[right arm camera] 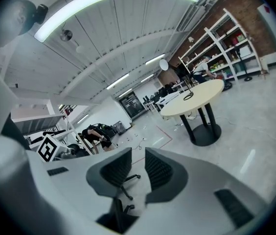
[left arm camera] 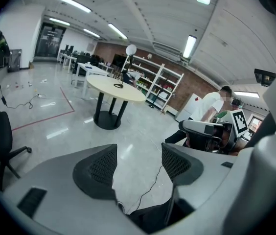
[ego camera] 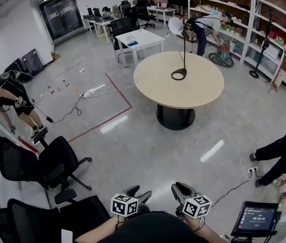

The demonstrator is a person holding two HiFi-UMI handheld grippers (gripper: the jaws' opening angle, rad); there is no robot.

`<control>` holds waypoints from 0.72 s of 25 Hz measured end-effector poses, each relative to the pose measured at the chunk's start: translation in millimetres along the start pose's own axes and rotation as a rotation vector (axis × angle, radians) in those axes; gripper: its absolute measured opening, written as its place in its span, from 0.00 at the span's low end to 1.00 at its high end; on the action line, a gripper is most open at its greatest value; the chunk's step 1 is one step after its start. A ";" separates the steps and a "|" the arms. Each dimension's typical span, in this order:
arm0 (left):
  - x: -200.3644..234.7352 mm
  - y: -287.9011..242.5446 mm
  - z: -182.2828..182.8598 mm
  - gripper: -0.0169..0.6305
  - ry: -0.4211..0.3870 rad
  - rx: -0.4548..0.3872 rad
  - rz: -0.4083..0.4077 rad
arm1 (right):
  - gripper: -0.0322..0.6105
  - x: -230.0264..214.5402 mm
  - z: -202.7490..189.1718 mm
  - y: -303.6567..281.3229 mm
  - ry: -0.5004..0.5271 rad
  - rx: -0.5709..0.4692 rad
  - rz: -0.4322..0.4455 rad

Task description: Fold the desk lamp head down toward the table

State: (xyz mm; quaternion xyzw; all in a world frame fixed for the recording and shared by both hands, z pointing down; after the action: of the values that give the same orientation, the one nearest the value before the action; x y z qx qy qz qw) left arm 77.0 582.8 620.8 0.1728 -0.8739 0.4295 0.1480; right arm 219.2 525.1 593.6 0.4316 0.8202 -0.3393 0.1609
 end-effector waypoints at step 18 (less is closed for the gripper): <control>64.1 -45.5 86.3 0.49 -0.012 -0.013 -0.122 | 0.19 -23.4 61.7 -73.7 0.034 0.017 -0.126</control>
State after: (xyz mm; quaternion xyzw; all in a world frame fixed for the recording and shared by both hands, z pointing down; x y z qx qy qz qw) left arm 29.6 476.4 628.1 0.2271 -0.8655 0.4128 0.1698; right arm 170.7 438.9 593.1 0.3862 0.8454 -0.3483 0.1215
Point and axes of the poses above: the fingertips, and each gripper's own axes: y backward along the fingers, x to its left, z out of its top, the point moved 1 cm from there along y, backward along the fingers, and after that the axes turned 9 degrees about x, right-handed, at the moved point
